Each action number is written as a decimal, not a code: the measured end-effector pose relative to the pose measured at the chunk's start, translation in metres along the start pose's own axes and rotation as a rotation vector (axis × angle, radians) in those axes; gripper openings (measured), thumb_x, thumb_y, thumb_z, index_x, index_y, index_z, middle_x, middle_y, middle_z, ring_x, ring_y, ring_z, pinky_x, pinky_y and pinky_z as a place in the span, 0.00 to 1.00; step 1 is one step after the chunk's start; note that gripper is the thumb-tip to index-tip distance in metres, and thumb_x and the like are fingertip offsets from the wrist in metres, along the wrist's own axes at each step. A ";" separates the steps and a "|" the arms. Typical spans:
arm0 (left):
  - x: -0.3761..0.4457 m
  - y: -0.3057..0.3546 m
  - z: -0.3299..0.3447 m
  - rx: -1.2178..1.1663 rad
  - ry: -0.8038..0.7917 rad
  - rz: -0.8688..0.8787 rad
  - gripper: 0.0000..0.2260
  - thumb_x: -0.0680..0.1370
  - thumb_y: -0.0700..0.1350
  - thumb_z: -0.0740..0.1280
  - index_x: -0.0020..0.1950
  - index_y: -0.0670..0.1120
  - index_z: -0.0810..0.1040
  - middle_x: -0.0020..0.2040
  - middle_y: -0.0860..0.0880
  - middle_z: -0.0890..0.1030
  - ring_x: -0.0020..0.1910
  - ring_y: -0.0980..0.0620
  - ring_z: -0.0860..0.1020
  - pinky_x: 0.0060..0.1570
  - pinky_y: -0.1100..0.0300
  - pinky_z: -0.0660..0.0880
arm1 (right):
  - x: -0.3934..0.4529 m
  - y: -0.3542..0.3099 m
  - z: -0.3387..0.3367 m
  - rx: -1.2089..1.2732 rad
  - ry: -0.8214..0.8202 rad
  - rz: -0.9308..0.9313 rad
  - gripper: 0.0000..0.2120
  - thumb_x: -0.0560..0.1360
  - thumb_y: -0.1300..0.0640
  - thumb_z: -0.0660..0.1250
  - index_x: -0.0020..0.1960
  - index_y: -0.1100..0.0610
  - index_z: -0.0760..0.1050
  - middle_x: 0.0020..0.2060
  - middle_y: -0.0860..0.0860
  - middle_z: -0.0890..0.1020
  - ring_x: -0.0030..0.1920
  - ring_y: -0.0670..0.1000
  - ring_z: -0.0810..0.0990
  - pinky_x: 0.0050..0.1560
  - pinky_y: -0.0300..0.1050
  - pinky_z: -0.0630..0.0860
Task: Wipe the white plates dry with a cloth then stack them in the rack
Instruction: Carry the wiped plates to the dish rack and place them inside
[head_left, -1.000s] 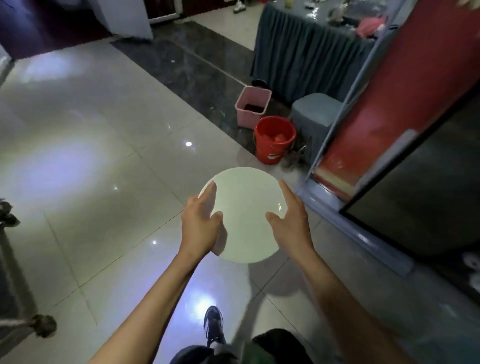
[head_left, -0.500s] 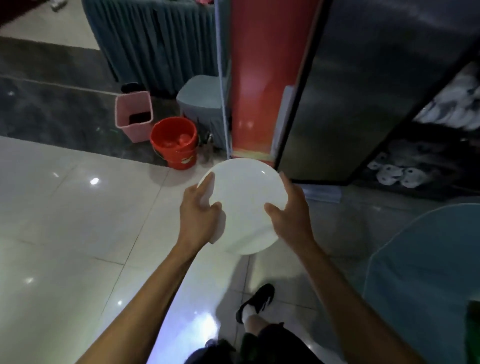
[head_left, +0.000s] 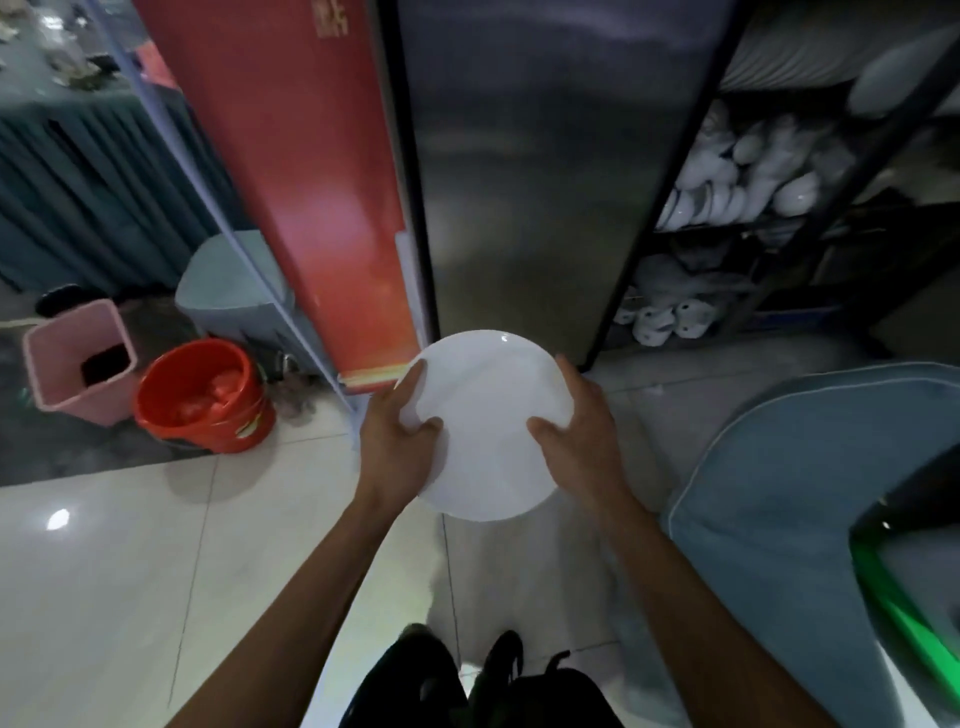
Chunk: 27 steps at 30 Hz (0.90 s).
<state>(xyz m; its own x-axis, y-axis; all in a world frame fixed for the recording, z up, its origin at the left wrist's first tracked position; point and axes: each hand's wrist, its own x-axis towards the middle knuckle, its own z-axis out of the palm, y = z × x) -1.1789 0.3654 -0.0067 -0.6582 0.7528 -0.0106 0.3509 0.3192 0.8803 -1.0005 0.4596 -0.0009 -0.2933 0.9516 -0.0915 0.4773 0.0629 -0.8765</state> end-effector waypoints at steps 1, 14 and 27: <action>0.012 0.004 0.009 -0.004 -0.020 0.009 0.30 0.74 0.34 0.68 0.75 0.52 0.71 0.68 0.47 0.74 0.63 0.51 0.70 0.65 0.57 0.66 | 0.010 0.002 -0.005 -0.002 0.019 0.005 0.38 0.72 0.63 0.70 0.78 0.45 0.62 0.63 0.47 0.67 0.61 0.45 0.67 0.60 0.38 0.65; 0.195 0.060 0.118 -0.115 -0.277 0.126 0.30 0.75 0.37 0.70 0.73 0.60 0.72 0.63 0.57 0.72 0.60 0.56 0.71 0.61 0.61 0.71 | 0.159 -0.007 -0.062 0.011 0.318 0.129 0.38 0.72 0.61 0.74 0.77 0.46 0.63 0.71 0.50 0.71 0.64 0.47 0.70 0.63 0.43 0.69; 0.304 0.144 0.263 -0.099 -0.596 0.188 0.30 0.76 0.34 0.69 0.74 0.57 0.71 0.69 0.49 0.73 0.63 0.52 0.73 0.61 0.58 0.72 | 0.265 0.036 -0.139 0.182 0.547 0.280 0.33 0.73 0.59 0.74 0.75 0.46 0.67 0.67 0.48 0.76 0.65 0.52 0.75 0.63 0.55 0.77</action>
<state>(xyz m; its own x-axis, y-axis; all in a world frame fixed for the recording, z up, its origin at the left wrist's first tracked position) -1.1536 0.7916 -0.0080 -0.0973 0.9913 -0.0883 0.3421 0.1166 0.9324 -0.9459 0.7561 0.0092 0.3105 0.9435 -0.1161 0.3119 -0.2164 -0.9251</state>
